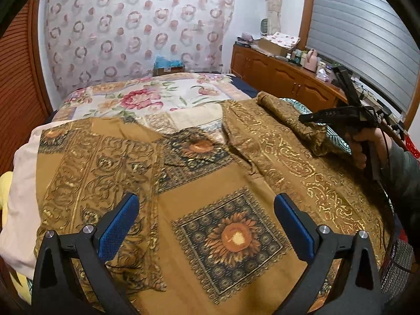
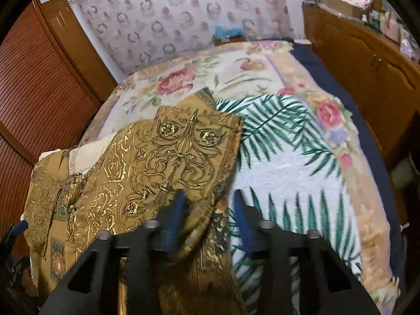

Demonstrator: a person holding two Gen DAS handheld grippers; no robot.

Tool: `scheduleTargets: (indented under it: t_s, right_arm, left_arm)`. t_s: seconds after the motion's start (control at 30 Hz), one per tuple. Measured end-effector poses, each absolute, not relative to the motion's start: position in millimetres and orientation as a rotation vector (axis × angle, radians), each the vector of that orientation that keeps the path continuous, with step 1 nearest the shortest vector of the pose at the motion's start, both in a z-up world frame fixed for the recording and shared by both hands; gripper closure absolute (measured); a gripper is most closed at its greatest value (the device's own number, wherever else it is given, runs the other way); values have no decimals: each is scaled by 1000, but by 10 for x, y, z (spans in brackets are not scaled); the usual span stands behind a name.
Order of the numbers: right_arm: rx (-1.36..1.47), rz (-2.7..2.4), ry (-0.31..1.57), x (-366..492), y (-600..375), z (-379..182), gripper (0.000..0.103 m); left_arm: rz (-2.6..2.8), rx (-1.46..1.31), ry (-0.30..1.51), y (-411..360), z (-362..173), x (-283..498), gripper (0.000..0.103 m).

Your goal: Fold small clothes

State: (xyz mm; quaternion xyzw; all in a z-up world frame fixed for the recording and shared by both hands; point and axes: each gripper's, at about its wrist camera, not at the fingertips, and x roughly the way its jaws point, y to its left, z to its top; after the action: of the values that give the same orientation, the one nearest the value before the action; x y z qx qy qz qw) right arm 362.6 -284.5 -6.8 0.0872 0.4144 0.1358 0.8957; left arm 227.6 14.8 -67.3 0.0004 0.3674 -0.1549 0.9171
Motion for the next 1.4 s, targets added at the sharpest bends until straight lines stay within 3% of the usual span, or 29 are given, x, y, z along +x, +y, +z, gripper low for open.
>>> scheduleTargets:
  t_s: [0.03, 0.13, 0.53, 0.6, 0.7, 0.83, 1.13, 1.2, 1.27, 1.4]
  right_arm:
    - [168, 285, 839, 3613, -2818, -25, 91]
    - [119, 321, 779, 3581, -2700, 77, 98]
    - [-33, 263, 775, 3647, -2430, -16, 98]
    - [-52, 227, 792, 3771, -2407, -19, 91]
    - [-56, 219, 775, 3855, -2391, 37, 90]
    - [-38, 294, 729, 3883, -2319, 137, 99]
    - [-33, 556, 650, 3586, -1848, 362, 99]
    - [-128, 569, 634, 3527, -1693, 357, 87]
    - [-155, 556, 634, 3530, -1663, 312, 43]
    - [-143, 474, 658, 3645, -1809, 204, 39]
  left_arm:
    - [-316, -2, 757, 164, -678, 2277, 0]
    - [-306, -11, 763, 215, -701, 2298, 0]
    - [-299, -9, 774, 219, -755, 2280, 0]
    - [-296, -13, 776, 233, -763, 2278, 0]
    - [-289, -17, 778, 247, -769, 2276, 0]
    - [-284, -18, 781, 269, -777, 2276, 0]
    - [-256, -41, 769, 409, -760, 2301, 0]
    - [-243, -55, 758, 474, -729, 2317, 0]
    - [-234, -73, 741, 562, -679, 2325, 0]
    - [-201, -87, 715, 749, -585, 2369, 0]
